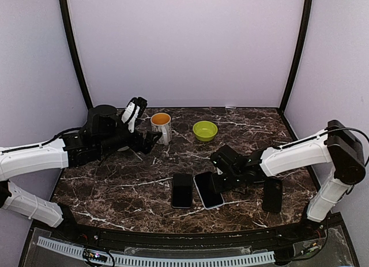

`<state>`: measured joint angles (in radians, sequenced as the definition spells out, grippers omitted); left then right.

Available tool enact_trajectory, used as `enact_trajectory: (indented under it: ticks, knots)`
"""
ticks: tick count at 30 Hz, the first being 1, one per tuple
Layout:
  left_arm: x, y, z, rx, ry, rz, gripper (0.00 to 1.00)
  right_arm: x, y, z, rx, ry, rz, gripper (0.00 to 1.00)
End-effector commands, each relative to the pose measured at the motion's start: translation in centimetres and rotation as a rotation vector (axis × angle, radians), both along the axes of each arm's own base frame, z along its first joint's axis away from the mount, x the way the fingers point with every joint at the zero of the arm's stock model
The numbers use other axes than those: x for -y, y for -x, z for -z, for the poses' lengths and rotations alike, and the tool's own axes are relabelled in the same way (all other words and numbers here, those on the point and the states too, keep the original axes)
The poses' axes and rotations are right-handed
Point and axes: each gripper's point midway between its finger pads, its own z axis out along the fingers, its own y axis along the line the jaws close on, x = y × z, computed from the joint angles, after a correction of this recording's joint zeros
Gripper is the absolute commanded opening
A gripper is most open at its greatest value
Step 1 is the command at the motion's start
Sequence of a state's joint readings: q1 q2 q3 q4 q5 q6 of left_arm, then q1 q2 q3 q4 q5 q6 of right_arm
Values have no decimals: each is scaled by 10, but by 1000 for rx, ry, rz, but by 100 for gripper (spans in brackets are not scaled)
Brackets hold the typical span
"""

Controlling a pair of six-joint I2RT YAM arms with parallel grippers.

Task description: Put the phone into the phone case

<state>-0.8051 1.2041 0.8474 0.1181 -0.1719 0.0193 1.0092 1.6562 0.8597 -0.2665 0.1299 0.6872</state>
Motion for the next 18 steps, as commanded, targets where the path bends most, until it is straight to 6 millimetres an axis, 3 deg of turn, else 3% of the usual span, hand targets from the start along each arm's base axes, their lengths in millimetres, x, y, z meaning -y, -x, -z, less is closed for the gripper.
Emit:
enact_trajectory:
  ticks: [1,10,15,18]
  knots:
    - [0,1,-2,17,8,13,99,52,75,51,-307,245,-52,44]
    - [2,-3,8,5,-23,9,99,14,29,-19,-163,116,-37,47]
    - [2,-1,6,6,-16,21,99,14,9,-45,-99,78,-13,48]
    - [4,0,7,4,-16,30,99,17,4,-49,-72,52,18,50]
